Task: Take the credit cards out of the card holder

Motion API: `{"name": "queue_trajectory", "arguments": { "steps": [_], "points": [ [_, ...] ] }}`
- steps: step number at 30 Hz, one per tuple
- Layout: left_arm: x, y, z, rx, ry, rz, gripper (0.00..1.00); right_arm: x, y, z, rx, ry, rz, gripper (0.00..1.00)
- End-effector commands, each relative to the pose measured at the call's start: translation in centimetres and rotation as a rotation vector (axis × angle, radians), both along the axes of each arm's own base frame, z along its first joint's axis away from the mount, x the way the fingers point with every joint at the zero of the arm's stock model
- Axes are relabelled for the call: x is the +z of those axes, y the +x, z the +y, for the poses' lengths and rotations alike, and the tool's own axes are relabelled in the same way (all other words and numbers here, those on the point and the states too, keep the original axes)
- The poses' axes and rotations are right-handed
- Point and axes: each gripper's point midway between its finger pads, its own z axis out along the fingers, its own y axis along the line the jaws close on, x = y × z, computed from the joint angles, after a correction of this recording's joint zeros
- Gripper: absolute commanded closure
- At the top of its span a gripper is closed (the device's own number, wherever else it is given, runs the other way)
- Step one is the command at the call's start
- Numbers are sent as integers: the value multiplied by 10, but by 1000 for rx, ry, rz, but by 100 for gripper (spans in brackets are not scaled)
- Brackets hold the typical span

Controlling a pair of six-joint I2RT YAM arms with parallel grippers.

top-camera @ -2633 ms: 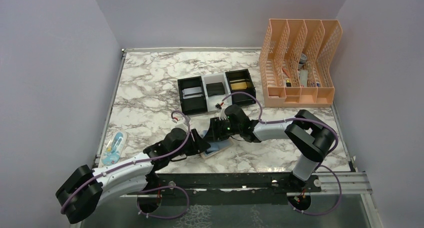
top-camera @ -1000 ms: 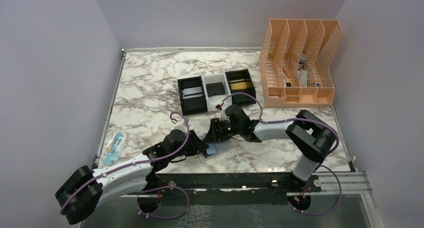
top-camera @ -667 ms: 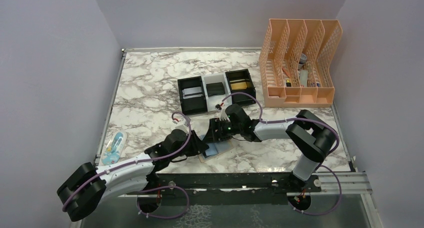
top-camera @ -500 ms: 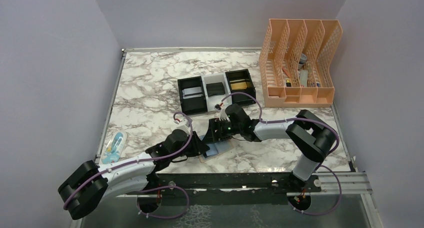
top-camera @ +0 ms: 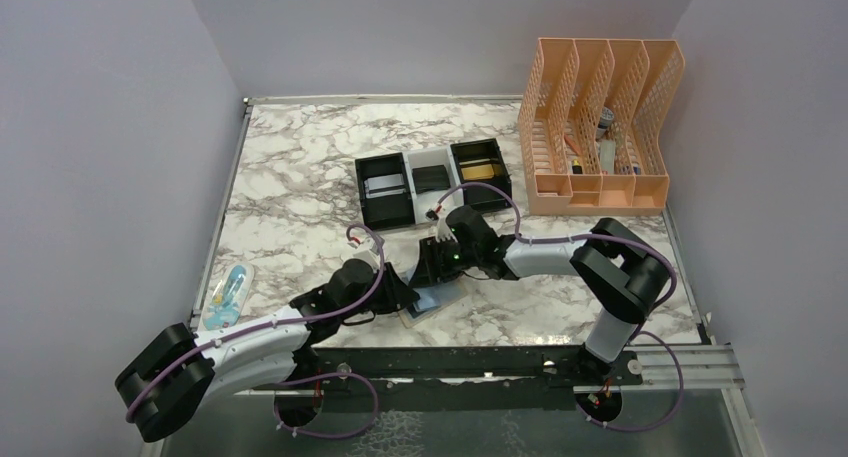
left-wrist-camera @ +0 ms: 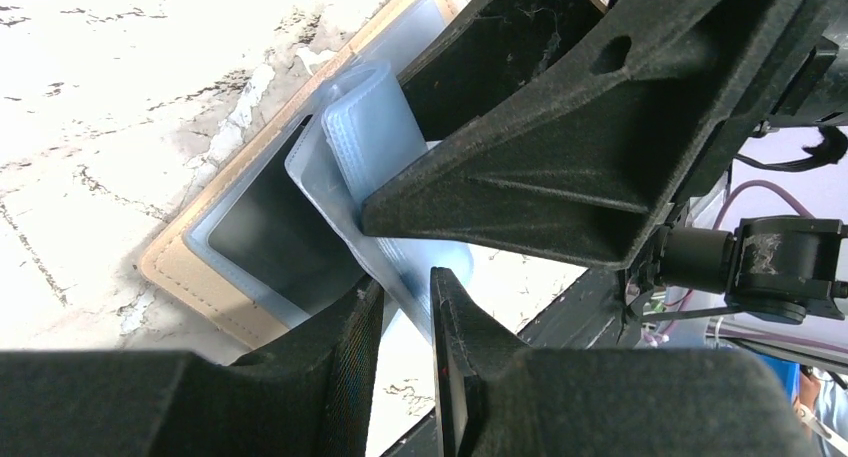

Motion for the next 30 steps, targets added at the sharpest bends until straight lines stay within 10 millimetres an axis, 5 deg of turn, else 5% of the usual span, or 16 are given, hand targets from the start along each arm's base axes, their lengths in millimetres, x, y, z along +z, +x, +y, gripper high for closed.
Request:
{"name": "queue_trajectory", "arguments": {
  "steps": [1, 7, 13, 20, 30],
  "points": [
    [6, -1, -4, -25, -22, -27, 73, -12, 3, -10, -22, -65, -13, 55],
    [1, 1, 1, -1, 6, -22, 70, -6, 2, -8, -43, -16, 6, 70],
    [-1, 2, 1, 1, 16, -17, 71, 15, 2, -14, -57, 208, 161, 76],
    [-8, 5, -2, -2, 56, 4, 75, 17, -4, -24, -40, 331, 250, 75],
    [10, 13, -17, -39, 22, -37, 75, 3, 3, -33, -90, 244, 199, 68]
  ]
}}
